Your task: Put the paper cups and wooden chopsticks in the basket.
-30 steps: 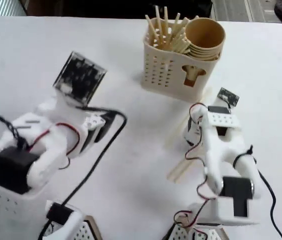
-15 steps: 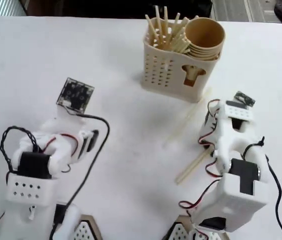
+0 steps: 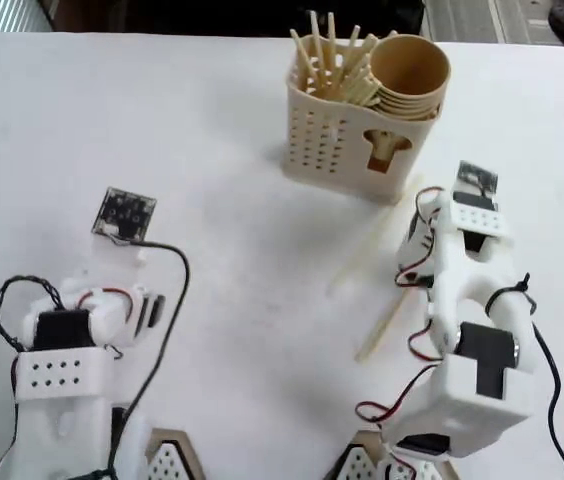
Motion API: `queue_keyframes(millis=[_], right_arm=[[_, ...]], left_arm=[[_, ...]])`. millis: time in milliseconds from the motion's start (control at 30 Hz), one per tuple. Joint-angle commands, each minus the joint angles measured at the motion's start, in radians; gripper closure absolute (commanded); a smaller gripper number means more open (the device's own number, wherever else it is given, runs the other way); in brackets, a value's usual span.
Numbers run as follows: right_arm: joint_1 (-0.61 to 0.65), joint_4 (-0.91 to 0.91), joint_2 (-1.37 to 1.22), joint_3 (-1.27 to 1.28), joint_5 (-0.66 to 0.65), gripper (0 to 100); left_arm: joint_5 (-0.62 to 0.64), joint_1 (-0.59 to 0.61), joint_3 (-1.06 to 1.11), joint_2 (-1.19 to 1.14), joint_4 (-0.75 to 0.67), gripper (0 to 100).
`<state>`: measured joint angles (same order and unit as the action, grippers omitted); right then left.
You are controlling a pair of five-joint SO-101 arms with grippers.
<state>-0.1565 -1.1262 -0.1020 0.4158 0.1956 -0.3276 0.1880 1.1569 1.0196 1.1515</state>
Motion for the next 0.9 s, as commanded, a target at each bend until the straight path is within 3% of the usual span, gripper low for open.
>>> queue_keyframes(millis=[0,500,667,867], right_arm=[[-0.007,-0.027,0.105,-0.052,-0.011,97.9],[0.002,-0.128,0.611,-0.058,-0.068,98.0],[0.074,-0.128,0.792,-0.186,-0.08,98.0],[0.186,-0.048,0.742,-0.42,-0.072,98.0]], left_arm=[[-0.063,0.041,0.064,0.024,-0.092,79],[-0.086,0.045,0.147,0.024,-0.152,79],[-0.086,0.045,0.149,0.024,-0.152,79],[-0.086,0.044,0.157,0.024,-0.153,79]])
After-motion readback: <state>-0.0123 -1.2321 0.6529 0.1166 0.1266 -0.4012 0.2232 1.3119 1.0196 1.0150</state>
